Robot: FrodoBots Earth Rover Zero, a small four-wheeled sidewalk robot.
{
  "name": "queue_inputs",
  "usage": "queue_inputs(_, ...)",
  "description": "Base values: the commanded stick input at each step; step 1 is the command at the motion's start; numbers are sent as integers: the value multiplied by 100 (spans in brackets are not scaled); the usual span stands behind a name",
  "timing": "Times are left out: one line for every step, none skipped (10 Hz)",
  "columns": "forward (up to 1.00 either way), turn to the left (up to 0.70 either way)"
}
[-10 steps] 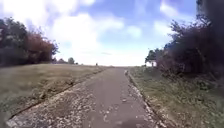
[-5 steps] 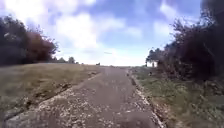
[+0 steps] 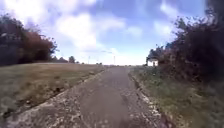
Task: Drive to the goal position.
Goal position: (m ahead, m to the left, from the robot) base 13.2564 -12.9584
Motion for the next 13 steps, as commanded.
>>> queue_inputs(85, 0)
queue_inputs(85, 0)
queue_inputs(85, 0)
queue_inputs(85, 0)
queue_inputs(85, 0)
queue_inputs(85, 0)
queue_inputs(85, 0)
queue_inputs(85, 0)
queue_inputs(85, 0)
queue_inputs(85, 0)
queue_inputs(85, 0)
queue_inputs(85, 0)
queue_inputs(85, 0)
